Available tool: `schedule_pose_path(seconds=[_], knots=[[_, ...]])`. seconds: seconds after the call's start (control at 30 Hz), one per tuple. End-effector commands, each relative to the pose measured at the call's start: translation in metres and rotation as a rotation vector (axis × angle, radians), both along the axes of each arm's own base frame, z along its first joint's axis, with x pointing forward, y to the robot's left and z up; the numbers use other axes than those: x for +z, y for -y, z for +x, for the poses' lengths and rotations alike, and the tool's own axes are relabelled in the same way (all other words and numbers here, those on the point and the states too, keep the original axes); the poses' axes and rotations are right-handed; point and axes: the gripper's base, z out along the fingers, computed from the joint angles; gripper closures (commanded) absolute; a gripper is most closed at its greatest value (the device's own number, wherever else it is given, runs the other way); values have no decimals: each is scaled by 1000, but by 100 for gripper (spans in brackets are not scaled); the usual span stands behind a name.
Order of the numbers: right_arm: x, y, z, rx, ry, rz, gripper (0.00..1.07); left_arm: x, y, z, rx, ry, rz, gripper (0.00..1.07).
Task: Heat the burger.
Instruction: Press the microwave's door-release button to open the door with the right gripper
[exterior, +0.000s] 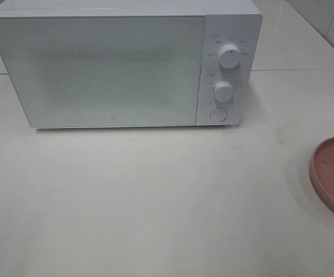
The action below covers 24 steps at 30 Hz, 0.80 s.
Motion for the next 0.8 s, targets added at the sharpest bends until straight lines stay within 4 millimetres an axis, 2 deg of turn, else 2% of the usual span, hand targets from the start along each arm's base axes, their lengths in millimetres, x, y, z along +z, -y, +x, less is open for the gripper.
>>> schedule_pose_path(seconds=[0.03,0.37,0.8], knots=[[6,-2,12,2,30,19,31,-1,0,-3,5,29,-4,18],[9,-7,40,14,65,23,31,-1,0,-3,5,29,-4,18],[4,-14,88,31,86,23,31,-1,0,-3,5,29,-4,18]])
